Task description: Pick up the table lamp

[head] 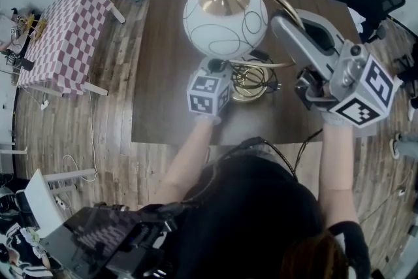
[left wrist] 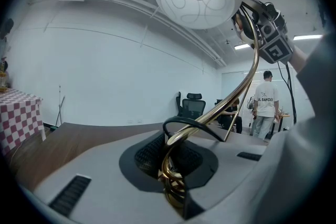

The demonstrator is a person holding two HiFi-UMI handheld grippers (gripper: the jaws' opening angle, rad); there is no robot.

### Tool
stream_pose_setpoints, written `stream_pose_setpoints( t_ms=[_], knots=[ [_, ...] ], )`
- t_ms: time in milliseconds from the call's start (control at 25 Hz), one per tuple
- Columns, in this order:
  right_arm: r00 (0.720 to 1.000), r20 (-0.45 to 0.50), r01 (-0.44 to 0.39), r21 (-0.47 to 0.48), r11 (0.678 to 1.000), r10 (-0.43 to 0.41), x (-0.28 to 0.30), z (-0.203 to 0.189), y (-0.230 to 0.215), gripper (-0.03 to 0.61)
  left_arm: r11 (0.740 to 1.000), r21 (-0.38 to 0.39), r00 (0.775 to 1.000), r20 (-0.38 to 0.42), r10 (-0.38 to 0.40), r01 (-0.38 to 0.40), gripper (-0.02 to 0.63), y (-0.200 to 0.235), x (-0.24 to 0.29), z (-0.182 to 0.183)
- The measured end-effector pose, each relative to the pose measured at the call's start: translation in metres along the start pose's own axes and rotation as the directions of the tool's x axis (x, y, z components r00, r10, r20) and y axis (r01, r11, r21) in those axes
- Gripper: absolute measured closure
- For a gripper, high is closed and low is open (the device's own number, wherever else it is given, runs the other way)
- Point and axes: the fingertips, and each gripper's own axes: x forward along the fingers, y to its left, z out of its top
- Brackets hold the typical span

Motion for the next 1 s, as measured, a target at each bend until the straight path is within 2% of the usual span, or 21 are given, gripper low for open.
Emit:
stream_pose_setpoints(
  t_ms=[1000],
  knots=[
    [1.0, 0.012, -0.027, 0.023, 0.999, 0.027, 0.002, 0.014, 0.005, 0.578, 1.0, 0.011, 1.0, -0.007, -0.012, 0.013, 0.584, -0.002, -0.009, 0.014]
  ],
)
